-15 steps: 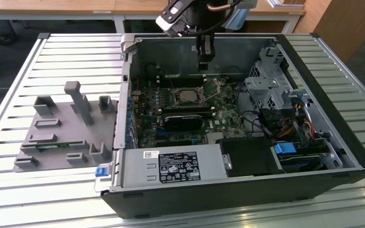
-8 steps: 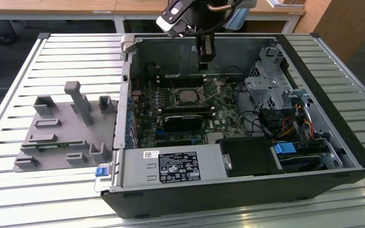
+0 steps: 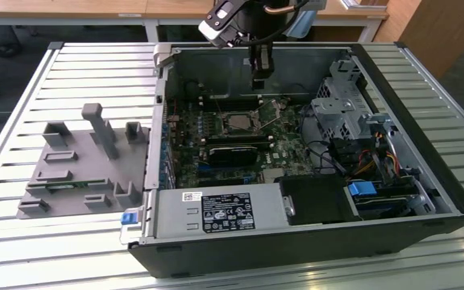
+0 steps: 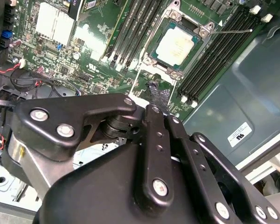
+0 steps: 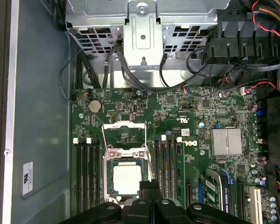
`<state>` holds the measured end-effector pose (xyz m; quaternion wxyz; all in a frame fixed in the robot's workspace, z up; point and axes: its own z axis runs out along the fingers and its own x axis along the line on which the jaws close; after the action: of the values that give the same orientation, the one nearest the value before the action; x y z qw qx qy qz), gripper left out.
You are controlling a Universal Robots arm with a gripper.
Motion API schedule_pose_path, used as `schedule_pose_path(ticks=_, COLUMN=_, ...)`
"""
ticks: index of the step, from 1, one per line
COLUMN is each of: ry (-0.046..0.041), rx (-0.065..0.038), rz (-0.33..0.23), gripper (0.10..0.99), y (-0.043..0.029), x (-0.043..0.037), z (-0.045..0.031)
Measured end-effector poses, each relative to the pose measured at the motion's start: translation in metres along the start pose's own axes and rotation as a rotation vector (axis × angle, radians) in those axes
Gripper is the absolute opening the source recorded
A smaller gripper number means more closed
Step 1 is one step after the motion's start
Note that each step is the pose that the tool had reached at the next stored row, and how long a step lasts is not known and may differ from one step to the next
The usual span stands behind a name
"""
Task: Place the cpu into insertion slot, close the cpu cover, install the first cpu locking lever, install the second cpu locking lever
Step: 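Close the cpu cover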
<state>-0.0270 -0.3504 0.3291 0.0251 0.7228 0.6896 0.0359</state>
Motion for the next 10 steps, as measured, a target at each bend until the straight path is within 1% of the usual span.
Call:
schedule_pose_path(ticks=4, ry=0.0001, rx=0.000, rz=0.000, gripper=0.106, y=0.0000, x=0.0000, z=0.0000)
schedule_pose_path(ticks=6, ry=0.0002, rx=0.001, rz=-0.001, gripper=0.106, y=0.0021, x=0.0001, z=0.0004)
schedule_pose_path(ticks=8, ry=0.0000, rx=0.009, rz=-0.003, gripper=0.106, y=0.0075, x=0.0004, z=0.0010)
schedule_pose_path(ticks=10, ry=0.0000, rx=0.015, rz=-0.004, gripper=0.106, y=0.0106, x=0.0005, z=0.0013)
